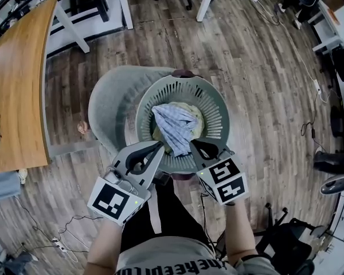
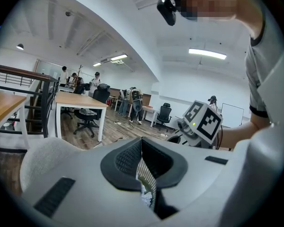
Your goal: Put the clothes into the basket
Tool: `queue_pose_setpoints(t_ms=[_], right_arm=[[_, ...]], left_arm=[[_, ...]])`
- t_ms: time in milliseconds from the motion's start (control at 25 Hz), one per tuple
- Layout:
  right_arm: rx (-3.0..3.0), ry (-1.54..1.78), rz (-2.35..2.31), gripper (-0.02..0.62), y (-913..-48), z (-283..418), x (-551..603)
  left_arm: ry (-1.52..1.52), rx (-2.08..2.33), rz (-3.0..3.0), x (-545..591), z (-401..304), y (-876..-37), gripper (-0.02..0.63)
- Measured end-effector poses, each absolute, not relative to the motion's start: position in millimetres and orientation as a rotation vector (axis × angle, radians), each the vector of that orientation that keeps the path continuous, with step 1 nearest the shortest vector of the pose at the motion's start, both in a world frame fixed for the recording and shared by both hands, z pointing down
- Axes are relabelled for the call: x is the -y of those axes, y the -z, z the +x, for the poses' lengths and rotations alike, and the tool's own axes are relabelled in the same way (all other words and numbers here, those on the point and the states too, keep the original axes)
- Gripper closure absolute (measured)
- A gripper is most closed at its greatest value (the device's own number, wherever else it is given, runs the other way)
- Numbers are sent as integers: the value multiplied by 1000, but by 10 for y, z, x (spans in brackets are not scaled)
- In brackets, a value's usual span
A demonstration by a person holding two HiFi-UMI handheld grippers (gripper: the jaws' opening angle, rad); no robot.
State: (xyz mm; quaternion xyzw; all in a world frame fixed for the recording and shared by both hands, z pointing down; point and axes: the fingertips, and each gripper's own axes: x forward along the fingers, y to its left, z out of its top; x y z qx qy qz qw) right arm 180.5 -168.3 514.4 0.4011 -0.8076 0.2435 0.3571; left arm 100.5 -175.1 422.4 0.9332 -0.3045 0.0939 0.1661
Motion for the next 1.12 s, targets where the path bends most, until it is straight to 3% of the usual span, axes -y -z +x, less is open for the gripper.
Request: queue_pose_setpoints(t_ms=[1120], right_arm=[[2414, -503, 1525, 586, -3701, 1285, 1030]], left_arm=[[-221, 542, 2909, 1098, 953, -3540, 591]])
